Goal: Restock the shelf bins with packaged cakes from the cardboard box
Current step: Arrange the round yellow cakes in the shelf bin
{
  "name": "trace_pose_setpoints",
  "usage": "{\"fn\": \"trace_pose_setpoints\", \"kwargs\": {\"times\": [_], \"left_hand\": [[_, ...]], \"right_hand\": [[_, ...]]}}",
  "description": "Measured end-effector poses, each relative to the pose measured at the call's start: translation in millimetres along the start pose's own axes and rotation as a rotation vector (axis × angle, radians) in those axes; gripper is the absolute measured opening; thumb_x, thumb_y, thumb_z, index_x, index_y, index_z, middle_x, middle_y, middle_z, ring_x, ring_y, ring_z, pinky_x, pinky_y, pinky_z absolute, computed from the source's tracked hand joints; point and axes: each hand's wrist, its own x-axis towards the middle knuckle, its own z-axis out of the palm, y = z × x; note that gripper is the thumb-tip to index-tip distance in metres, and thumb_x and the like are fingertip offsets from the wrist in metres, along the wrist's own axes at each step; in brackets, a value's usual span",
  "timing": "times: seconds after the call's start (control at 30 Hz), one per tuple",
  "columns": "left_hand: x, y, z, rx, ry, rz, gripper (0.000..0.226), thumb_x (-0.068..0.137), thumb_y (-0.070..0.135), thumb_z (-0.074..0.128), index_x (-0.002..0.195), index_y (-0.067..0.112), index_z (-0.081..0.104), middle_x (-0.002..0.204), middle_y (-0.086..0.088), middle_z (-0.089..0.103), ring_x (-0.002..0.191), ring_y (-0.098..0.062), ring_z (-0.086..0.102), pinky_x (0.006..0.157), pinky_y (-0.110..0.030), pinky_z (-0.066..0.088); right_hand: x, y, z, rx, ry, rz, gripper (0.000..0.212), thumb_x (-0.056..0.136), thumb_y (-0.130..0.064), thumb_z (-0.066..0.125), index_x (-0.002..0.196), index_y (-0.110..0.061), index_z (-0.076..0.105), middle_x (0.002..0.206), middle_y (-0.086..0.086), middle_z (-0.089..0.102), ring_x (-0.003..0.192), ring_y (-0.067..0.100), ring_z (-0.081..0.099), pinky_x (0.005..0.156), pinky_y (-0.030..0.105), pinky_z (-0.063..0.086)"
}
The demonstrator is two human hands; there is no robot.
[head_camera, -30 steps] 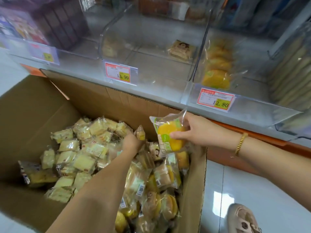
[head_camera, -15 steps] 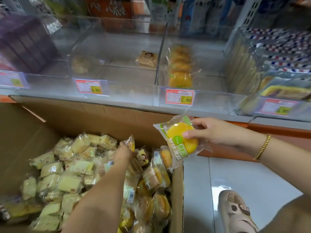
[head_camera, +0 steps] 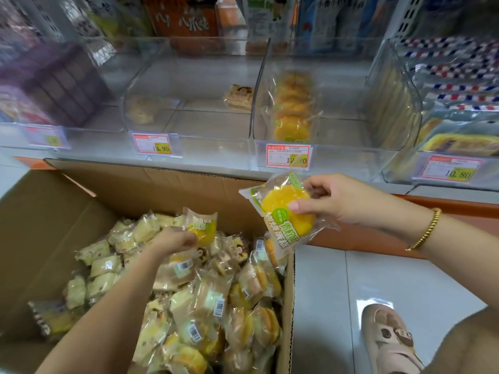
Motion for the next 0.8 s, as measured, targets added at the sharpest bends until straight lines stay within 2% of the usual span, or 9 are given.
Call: {"fn": "trace_pose_setpoints", "kwargs": {"times": [0.1,0.2,0.33,0.4,0.5,0.57,0.67,0.73,0.8], "left_hand": [[-28,-8,-1,-0.404,-0.163,-0.042,0.025,0.086,0.003,0.065,0.102,-0.016,0.062,0.107,-0.027,0.068,0.1,-0.029,0.068,0.085,-0.033,0.057],[-65,5,0,-0.597,-0.28,0.032,0.026,0.09,0.0,0.058,0.113,-0.013,0.058,0.117,-0.022,0.065,0.108,-0.029,0.065,0.086,-0.032,0.056],[-113,41,-14,-0.611,-0.344,0.175,0.037,0.073,0.012,0.077,0.103,-0.004,0.063,0.103,-0.019,0.071,0.091,-0.022,0.072,0.072,-0.024,0.058],[-135,57,-20,-0.518,-0.371,0.267,0.063,0.046,0.029,0.094,0.098,0.003,0.069,0.105,-0.019,0.071,0.093,-0.023,0.071,0.073,-0.024,0.057],[-158,75,-27,-0.487,-0.428,0.37,0.077,0.046,0.031,0.094,0.11,0.0,0.064,0.112,-0.021,0.068,0.101,-0.028,0.069,0.079,-0.028,0.057],[-170,86,-29,-0.45,-0.453,0.428,0.07,0.057,0.026,0.089,0.116,0.0,0.061,0.114,-0.019,0.068,0.104,-0.03,0.067,0.084,-0.031,0.056],[-183,98,-27,-0.437,-0.402,0.513,0.056,0.061,0.019,0.08,0.11,-0.001,0.062,0.099,-0.013,0.071,0.086,-0.023,0.07,0.075,-0.029,0.057],[-187,107,-26,-0.464,-0.322,0.56,0.056,0.058,0.019,0.081,0.107,-0.001,0.063,0.097,-0.016,0.07,0.085,-0.024,0.07,0.075,-0.03,0.058],[-189,117,-24,-0.512,-0.274,0.613,0.051,0.056,0.018,0.083,0.102,0.003,0.067,0.101,-0.02,0.069,0.091,-0.029,0.069,0.08,-0.033,0.058]], "right_hand": [[-4,-6,-1,0.004,0.001,-0.018,0.071,0.049,-0.059,0.069,0.1,-0.011,0.068,0.098,0.008,0.073,0.08,0.016,0.068,0.082,0.033,0.054],[-6,-8,-3,0.006,0.038,-0.041,0.076,0.049,-0.065,0.07,0.1,-0.008,0.067,0.097,0.01,0.072,0.084,0.024,0.068,0.085,0.041,0.054],[-9,-10,-7,0.093,0.028,-0.054,0.015,0.078,-0.03,0.074,0.073,-0.023,0.061,0.058,-0.018,0.064,0.055,-0.006,0.057,0.053,0.007,0.041],[-9,-12,-7,0.135,0.003,-0.073,0.021,0.083,-0.023,0.071,0.067,-0.023,0.057,0.051,-0.02,0.06,0.049,-0.007,0.054,0.049,0.004,0.036],[-9,-19,-6,0.204,-0.044,-0.089,0.023,0.08,-0.024,0.07,0.067,-0.016,0.053,0.05,-0.017,0.054,0.047,-0.003,0.051,0.048,0.007,0.036],[-7,-21,-6,0.239,-0.084,-0.118,0.028,0.074,-0.03,0.07,0.068,-0.013,0.049,0.053,-0.012,0.049,0.046,0.002,0.048,0.048,0.012,0.037],[-7,-25,-7,0.394,-0.129,-0.18,0.013,0.075,-0.013,0.067,0.081,-0.011,0.056,0.061,-0.008,0.06,0.052,0.0,0.058,0.05,0.011,0.043],[-8,-29,-7,0.448,-0.151,-0.213,0.025,0.075,-0.004,0.072,0.095,-0.013,0.06,0.076,-0.011,0.07,0.071,0.0,0.067,0.059,0.012,0.049],[-9,-31,-7,0.444,-0.165,-0.242,0.044,0.067,-0.017,0.085,0.104,-0.014,0.061,0.088,-0.01,0.073,0.084,0.004,0.069,0.067,0.015,0.052]]}}
